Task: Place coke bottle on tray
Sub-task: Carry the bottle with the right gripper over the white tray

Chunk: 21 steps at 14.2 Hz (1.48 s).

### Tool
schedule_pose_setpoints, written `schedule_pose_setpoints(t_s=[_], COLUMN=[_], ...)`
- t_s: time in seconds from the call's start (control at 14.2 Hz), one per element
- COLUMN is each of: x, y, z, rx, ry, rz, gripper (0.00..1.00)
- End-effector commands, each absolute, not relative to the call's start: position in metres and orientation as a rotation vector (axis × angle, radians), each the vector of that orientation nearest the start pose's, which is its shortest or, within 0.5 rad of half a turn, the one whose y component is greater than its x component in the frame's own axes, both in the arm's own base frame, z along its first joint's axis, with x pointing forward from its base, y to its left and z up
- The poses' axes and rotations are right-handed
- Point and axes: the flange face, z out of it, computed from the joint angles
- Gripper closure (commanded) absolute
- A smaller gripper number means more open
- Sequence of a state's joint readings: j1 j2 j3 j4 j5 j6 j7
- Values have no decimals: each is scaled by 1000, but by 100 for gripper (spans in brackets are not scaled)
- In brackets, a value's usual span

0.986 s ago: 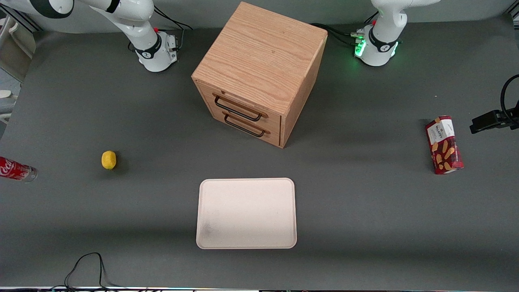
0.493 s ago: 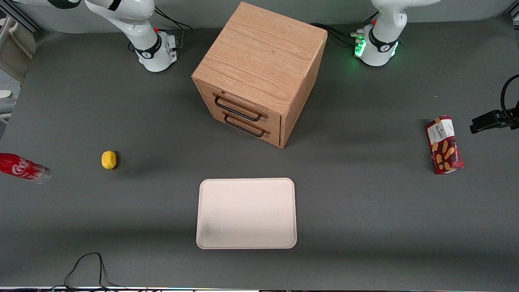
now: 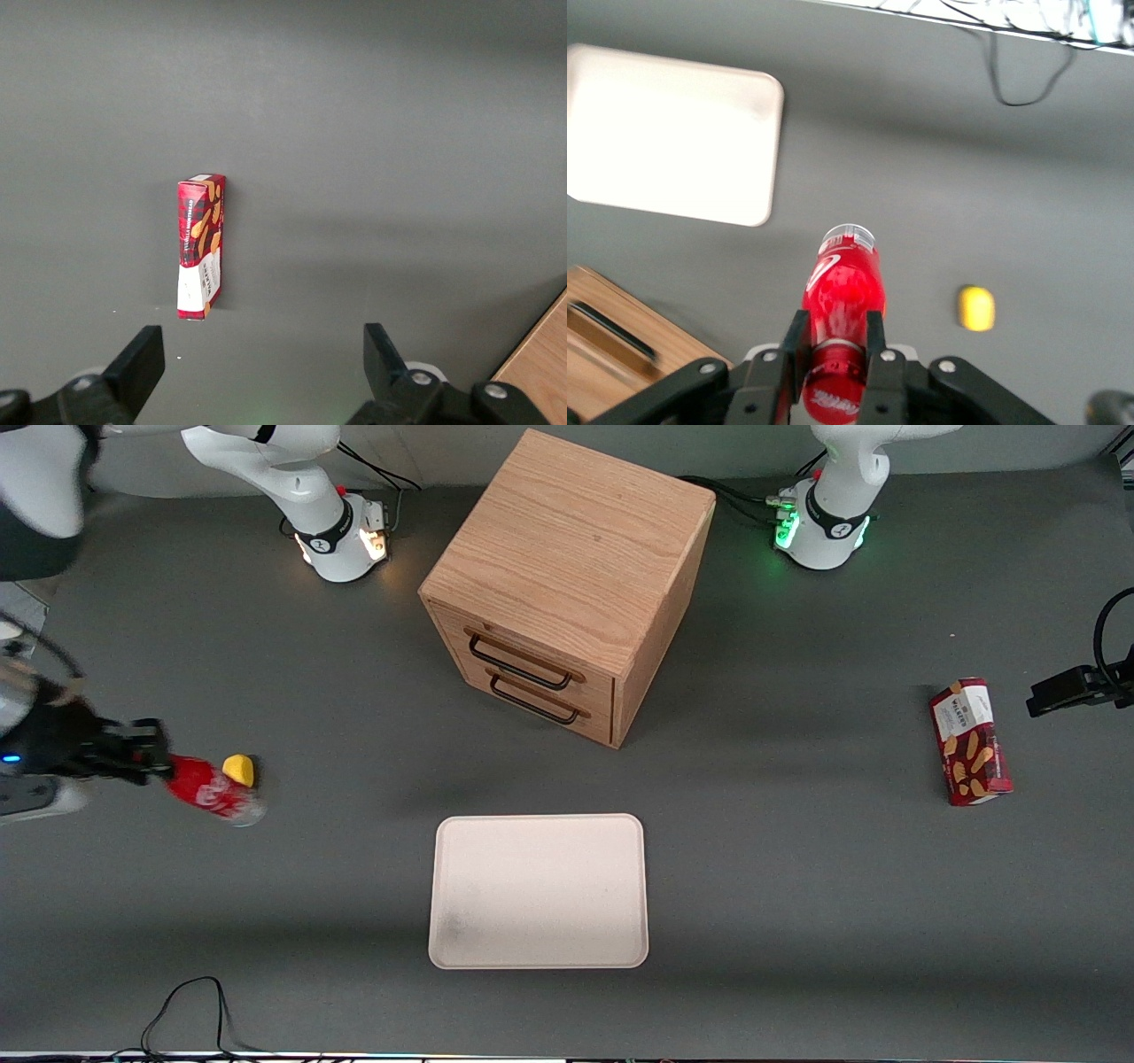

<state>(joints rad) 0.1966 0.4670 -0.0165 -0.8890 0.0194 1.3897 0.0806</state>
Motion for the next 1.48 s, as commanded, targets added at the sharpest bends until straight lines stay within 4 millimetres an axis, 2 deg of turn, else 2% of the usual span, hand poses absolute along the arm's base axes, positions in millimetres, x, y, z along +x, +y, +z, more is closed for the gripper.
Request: schedule_pose_setpoints(t_s=[0.0, 0.21, 0.35, 0.56, 0.77, 0.99, 1.13, 1.27, 1.41], x=[651, 646, 643, 655, 679, 704, 714, 728, 735], y=[189, 251, 277, 284, 291, 283, 282, 278, 284], z=[628, 613, 607, 585, 535, 482, 460, 436, 412], rx=[-3081, -3051, -3026, -3023, -3033, -3053, -3050, -3039, -3018], ry=[1, 150, 226, 213, 154, 46, -25, -11, -18], rz=[-102, -128, -144, -152, -149, -134, -153, -195, -225], gripper=[100, 100, 100, 100, 100, 100, 100, 100, 100])
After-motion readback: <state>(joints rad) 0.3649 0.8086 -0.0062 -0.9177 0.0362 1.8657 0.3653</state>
